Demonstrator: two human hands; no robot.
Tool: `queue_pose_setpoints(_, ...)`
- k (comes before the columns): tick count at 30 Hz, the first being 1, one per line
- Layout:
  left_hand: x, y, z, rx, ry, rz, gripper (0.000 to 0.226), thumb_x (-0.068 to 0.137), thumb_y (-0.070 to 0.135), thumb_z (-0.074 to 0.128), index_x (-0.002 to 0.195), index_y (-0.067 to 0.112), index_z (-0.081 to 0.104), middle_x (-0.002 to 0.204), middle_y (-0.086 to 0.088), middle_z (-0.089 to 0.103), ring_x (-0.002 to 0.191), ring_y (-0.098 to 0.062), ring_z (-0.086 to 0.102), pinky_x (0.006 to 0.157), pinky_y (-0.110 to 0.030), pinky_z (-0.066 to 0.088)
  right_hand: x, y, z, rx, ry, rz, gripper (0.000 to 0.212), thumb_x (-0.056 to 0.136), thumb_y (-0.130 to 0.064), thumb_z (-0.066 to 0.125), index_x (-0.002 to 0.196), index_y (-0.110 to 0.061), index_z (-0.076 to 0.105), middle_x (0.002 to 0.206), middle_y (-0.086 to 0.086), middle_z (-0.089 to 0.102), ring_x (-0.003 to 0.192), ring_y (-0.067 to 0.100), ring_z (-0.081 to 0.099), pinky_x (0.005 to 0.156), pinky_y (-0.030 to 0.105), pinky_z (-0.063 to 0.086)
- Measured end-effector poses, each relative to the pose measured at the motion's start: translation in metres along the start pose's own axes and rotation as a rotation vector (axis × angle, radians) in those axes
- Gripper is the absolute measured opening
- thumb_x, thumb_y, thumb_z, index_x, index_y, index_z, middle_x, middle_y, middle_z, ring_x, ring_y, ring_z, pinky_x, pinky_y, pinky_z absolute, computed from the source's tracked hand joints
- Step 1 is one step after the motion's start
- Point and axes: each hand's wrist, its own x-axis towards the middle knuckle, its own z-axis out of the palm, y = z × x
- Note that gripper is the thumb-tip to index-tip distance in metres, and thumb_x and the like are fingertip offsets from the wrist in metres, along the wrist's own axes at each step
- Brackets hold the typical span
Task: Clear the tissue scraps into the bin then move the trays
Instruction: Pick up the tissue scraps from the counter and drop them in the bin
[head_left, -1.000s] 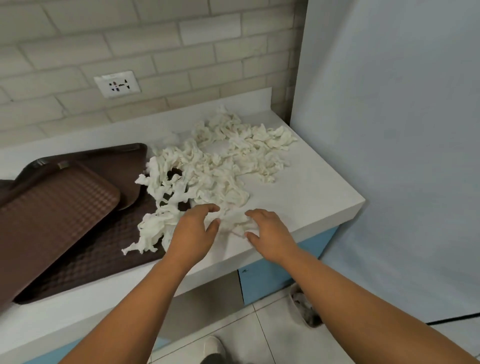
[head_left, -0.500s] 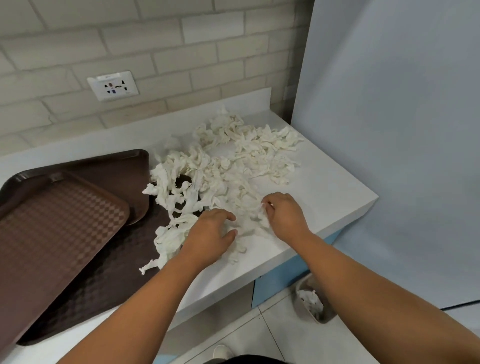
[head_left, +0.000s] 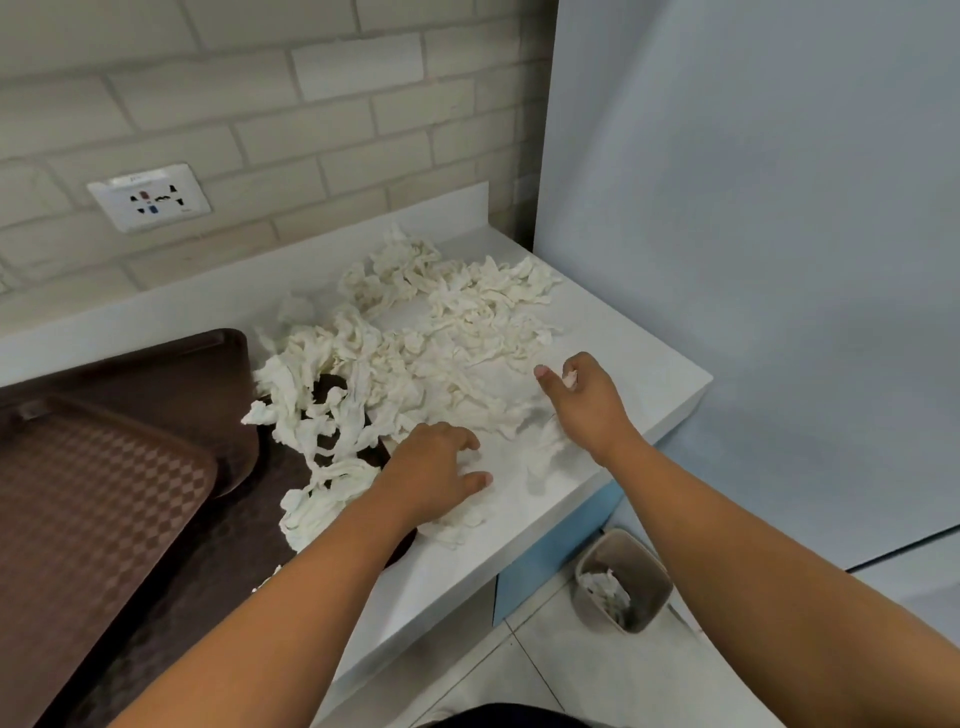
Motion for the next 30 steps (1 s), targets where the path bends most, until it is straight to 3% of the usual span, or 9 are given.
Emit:
queue_pose_setpoints(4,0.003,0.002,0.007,0.074,-0.076,0.023,0.052,0.084,0.059,0.064,0.125,0.028,0.059,0.122,0.005,0.059,0.115,-0.018,0.049,0.098,-0.036,0.041,0.0,0.011,-0.005,-0.101,-0.015,0.055,0.018,0.098,-0.029,0.053,0.102,-0.014,0.042,0.086,0.01,0.064,0.061,0.016,0.053,0.055,0.026,0.04)
queue_pose_setpoints(9,0.01,0.01,0.015,0.024,0.022,0.072,0.04,0.088,0.05,0.062,0.121,0.027,0.061,0.117,0.005,0.061,0.111,-0.02,0.05,0.097,-0.036,0.042,-0.003,0.015,-0.008,0.231,0.043,0.191,0.008,0.101,-0.015,0.046,0.094,-0.014,0.042,0.094,0.019,0.068,0.066,0.029,0.067,0.072,0.043,0.06)
queue_pose_setpoints(15,0.025,0.005,0.013,0.11,0.062,0.005,0.041,0.093,0.041,0.06,0.129,0.022,0.056,0.127,-0.002,0.056,0.116,-0.024,0.046,0.098,-0.035,0.04,-0.004,0.016,-0.016,0.218,0.134,0.147,0.014,0.099,-0.005,0.037,0.103,-0.015,0.045,0.088,0.011,0.053,0.07,0.021,0.052,0.058,0.032,0.051)
queue_pose_setpoints(17,0.033,0.002,0.013,0.14,0.097,0.005,0.04,0.094,0.037,0.058,0.131,0.021,0.055,0.13,-0.003,0.055,0.117,-0.025,0.046,0.097,-0.034,0.04,-0.005,0.015,-0.018,0.273,0.141,0.162,0.008,0.101,-0.018,0.045,0.104,-0.016,0.052,0.088,0.009,0.055,0.066,0.02,0.054,0.057,0.028,0.053)
queue_pose_setpoints(20,0.051,0.0,0.015,0.273,0.144,0.034,0.046,0.094,0.034,0.058,0.138,0.023,0.049,0.141,-0.001,0.048,0.121,-0.025,0.043,0.097,-0.036,0.038,-0.009,0.012,-0.022,0.187,0.128,0.135,0.033,0.092,-0.042,0.062,0.084,-0.012,0.054,0.07,0.006,0.057,0.055,0.017,0.057,0.052,0.026,0.046)
queue_pose_setpoints(22,0.062,0.001,0.017,0.382,0.128,0.071,0.059,0.092,0.037,0.059,0.146,0.025,0.038,0.154,0.001,0.033,0.127,-0.026,0.037,0.101,-0.04,0.034,-0.011,0.014,-0.025,0.168,0.126,0.13,0.037,0.09,-0.037,0.067,0.074,-0.015,0.041,0.064,0.008,0.052,0.049,0.019,0.052,0.046,0.023,0.036)
queue_pose_setpoints(24,0.072,0.002,0.02,0.474,0.085,0.086,0.069,0.093,0.041,0.058,0.152,0.026,0.027,0.157,0.002,0.028,0.129,-0.028,0.034,0.102,-0.042,0.03,-0.011,0.017,-0.028,0.189,0.131,0.132,0.035,0.094,-0.019,0.061,0.072,-0.017,0.034,0.069,0.015,0.054,0.054,0.023,0.051,0.052,0.027,0.038)
queue_pose_setpoints(27,0.082,0.002,0.022,0.563,0.056,0.104,0.052,0.096,0.034,0.052,0.146,0.029,0.04,0.133,0.003,0.054,0.117,-0.026,0.041,0.091,-0.039,0.029,-0.012,0.013,-0.035,0.408,0.099,0.171,0.031,0.098,0.0,0.043,0.074,-0.015,0.031,0.078,0.018,0.061,0.062,0.033,0.064,0.061,0.041,0.052)
queue_pose_setpoints(30,0.086,0.001,0.021,0.588,0.103,0.131,0.035,0.096,0.02,0.048,0.124,0.035,0.063,0.103,0.007,0.065,0.104,-0.022,0.044,0.081,-0.035,0.024,-0.015,0.012,-0.046,0.387,0.107,0.171,0.03,0.1,-0.015,0.052,0.076,-0.015,0.032,0.063,0.016,0.054,0.043,0.027,0.051,0.047,0.037,0.046)
